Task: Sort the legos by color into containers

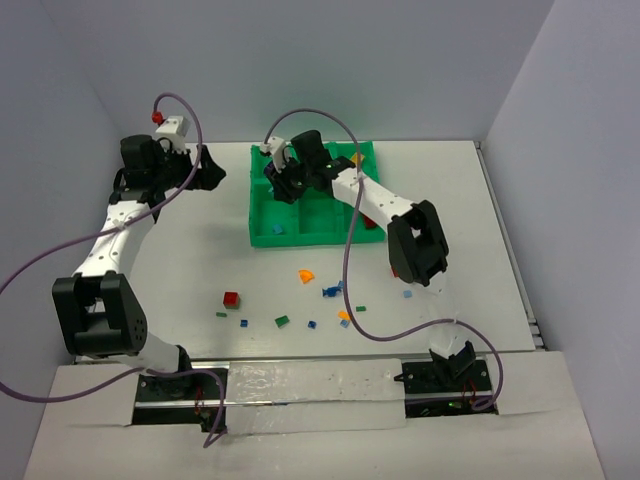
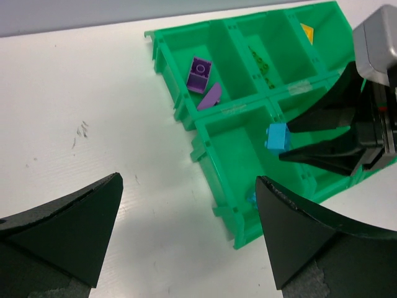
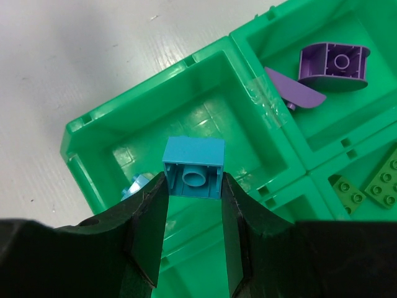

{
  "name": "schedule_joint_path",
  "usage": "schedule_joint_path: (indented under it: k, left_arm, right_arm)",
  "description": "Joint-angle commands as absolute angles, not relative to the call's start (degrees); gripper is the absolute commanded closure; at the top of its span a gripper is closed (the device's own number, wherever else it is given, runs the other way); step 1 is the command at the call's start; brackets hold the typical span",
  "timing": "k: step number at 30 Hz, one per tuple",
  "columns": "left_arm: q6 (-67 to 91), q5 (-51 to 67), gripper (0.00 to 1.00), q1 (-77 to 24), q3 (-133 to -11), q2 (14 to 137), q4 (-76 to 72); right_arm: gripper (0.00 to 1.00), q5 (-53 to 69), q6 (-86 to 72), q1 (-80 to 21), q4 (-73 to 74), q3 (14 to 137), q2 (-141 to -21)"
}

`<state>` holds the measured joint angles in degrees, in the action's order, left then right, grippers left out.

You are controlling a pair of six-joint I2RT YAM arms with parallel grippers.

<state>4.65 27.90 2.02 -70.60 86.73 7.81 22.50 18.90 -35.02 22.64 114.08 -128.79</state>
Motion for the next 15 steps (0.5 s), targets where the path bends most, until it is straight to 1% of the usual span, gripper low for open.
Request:
schedule_joint_path:
  k: [1, 5, 8, 10, 11, 13, 15]
  left_arm:
    - [1.16, 29.22, 0.02, 2.37, -69.18, 83.72, 10.18]
    - [-1.45, 28.74, 0.03, 2.46, -68.20, 82.15, 11.50]
    - [-3.16, 28.91, 0.03, 2.46, -66.98, 81.08, 12.74]
    - [-5.54, 30.06, 0.02, 2.46, -66.33, 80.39, 14.33]
    - [-7.60, 31.34, 0.03, 2.46, -65.98, 79.92, 16.26]
    - [-14.90, 35.17, 0.03, 2.48, -65.74, 79.37, 20.16]
    - [-20.34, 38.72, 0.04, 2.59, -65.51, 78.94, 26.16]
  right_arm:
    - [1.00, 21.67, 20.17, -35.64, 20.27, 116.68, -129.77]
    - [0.99, 20.58, 19.97, -35.77, 19.25, 115.85, -130.43]
    - [0.91, 20.39, 19.99, -35.82, 18.90, 115.97, -131.13]
    - [0.83, 20.39, 20.16, -35.99, 18.85, 116.02, -131.35]
    - [0.77, 20.35, 20.49, -36.11, 18.85, 116.05, -131.40]
    - [0.65, 20.30, 21.18, -36.47, 19.02, 116.12, -131.68]
    - [0.50, 20.22, 21.44, -36.58, 19.42, 116.19, -131.84]
